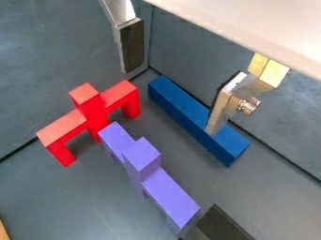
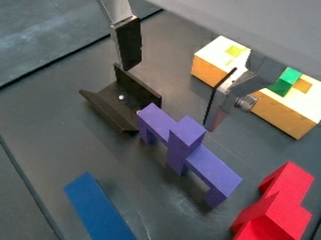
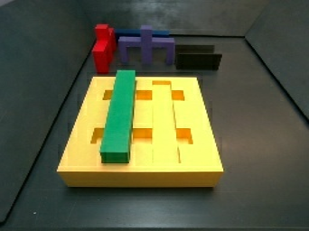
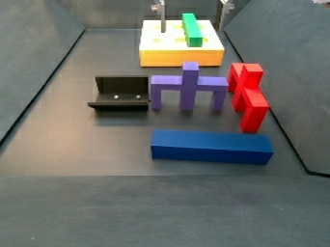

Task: Pick up the blue object. Move up. Move to above the board. Insert the blue object.
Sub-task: Pick up the blue object.

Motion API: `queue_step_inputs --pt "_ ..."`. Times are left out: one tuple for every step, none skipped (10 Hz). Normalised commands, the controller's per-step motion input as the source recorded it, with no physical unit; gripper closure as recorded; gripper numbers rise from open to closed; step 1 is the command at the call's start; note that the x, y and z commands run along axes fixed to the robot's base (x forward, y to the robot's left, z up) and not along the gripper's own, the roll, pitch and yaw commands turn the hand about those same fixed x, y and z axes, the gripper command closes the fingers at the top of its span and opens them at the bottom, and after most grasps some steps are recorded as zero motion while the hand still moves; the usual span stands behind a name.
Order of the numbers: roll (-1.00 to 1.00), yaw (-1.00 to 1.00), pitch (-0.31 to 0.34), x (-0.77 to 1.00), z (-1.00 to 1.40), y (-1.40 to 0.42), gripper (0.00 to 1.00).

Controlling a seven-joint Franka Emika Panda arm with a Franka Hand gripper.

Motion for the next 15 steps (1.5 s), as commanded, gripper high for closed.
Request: queue_step_inputs --pt "0.0 0.0 -0.011 -0.02 0.0 0.0 0.0" --pt "-0.02 -0.01 -0.02 0.0 0.0 0.0 0.0" --pt "-0.04 -0.02 -0.049 0.0 -0.01 0.0 0.0" --pt "-0.04 -0.01 -0.047 0.0 0.0 0.0 0.0" --pt "-0.05 -0.02 -0.071 0.0 0.0 0.0 0.0" --pt "-0.03 -0.03 -0.037 0.0 0.0 0.0 0.0" --pt "0.0 -0.03 -0.02 0.0 0.0 0.0 0.0" --pt "0.0 -0.1 -0.001 0.0 0.0 0.0 0.0" --pt "-0.01 -0.14 -0.007 0.05 0.0 0.05 0.0" --pt "-0.1 -0.14 0.0 0.2 -0.2 0.52 0.0" --pt "-0.14 -0.33 0.0 0.25 -0.25 0.58 0.0" --pt "-0.11 -0.79 -0.01 0.2 -0.23 0.16 0.0" --pt "-0.07 -0.94 -0.006 0.19 -0.24 0.05 0.0" --pt "-0.06 -0.97 -0.031 0.15 -0.18 0.02 0.0" --pt "-0.06 -0.98 -0.017 0.13 -0.2 0.02 0.0"
